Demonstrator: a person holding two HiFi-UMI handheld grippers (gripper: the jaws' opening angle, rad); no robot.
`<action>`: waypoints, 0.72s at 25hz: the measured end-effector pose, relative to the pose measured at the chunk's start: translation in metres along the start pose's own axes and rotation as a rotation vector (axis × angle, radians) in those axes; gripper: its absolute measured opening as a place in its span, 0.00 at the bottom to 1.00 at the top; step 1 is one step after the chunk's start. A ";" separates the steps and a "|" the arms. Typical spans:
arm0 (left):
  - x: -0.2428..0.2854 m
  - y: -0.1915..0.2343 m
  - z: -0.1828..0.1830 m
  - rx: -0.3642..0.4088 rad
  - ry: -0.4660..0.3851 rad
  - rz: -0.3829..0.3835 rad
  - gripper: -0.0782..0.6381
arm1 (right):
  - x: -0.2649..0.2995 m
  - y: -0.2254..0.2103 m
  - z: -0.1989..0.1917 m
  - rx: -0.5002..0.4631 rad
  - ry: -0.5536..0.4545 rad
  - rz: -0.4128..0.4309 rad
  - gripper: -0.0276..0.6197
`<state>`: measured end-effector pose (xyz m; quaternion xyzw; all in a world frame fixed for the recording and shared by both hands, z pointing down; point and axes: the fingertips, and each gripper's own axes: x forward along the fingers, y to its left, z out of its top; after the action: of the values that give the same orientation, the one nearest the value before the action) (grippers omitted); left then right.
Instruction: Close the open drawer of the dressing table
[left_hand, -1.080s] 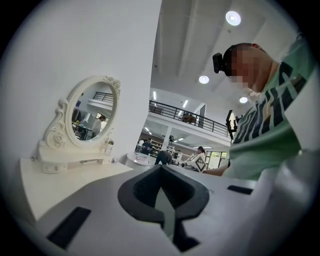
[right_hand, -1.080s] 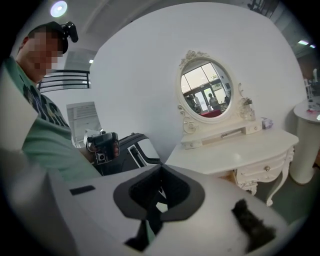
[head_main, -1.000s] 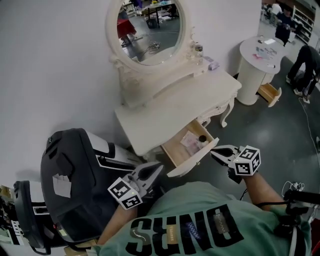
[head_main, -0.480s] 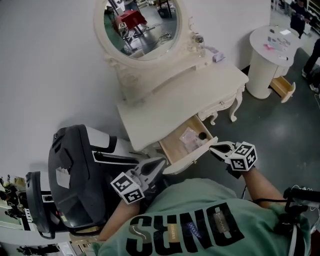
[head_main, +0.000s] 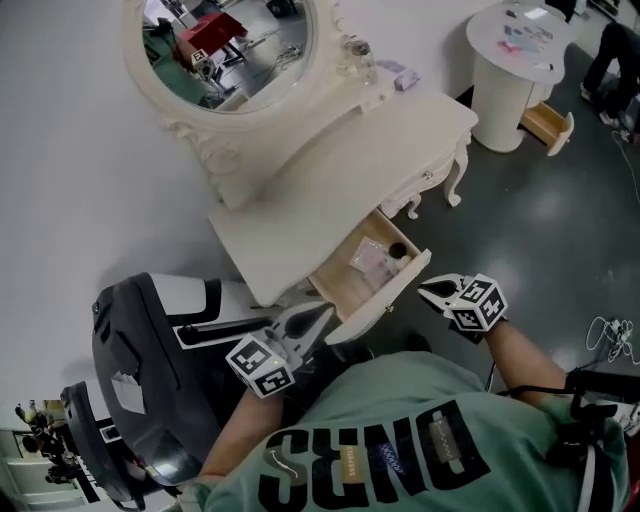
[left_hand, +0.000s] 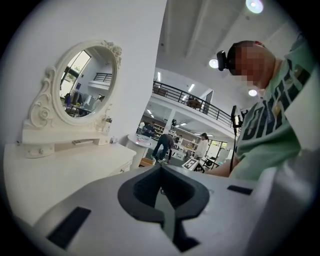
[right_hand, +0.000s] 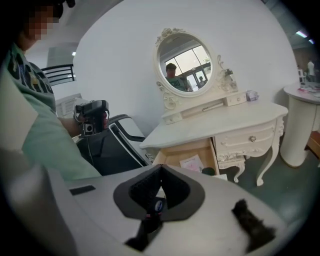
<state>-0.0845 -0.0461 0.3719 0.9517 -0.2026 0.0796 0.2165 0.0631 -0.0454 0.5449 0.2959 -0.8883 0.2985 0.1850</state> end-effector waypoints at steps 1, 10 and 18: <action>0.002 0.006 -0.005 -0.005 0.009 -0.014 0.12 | 0.005 -0.003 -0.006 0.006 0.011 -0.021 0.06; 0.011 0.039 -0.071 -0.084 0.092 -0.080 0.12 | 0.056 -0.015 -0.082 0.010 0.178 -0.169 0.06; 0.007 0.055 -0.109 -0.130 0.129 -0.053 0.12 | 0.121 -0.009 -0.131 -0.001 0.364 -0.091 0.26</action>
<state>-0.1080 -0.0457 0.4921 0.9336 -0.1678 0.1215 0.2922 -0.0022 -0.0178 0.7085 0.2768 -0.8261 0.3379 0.3561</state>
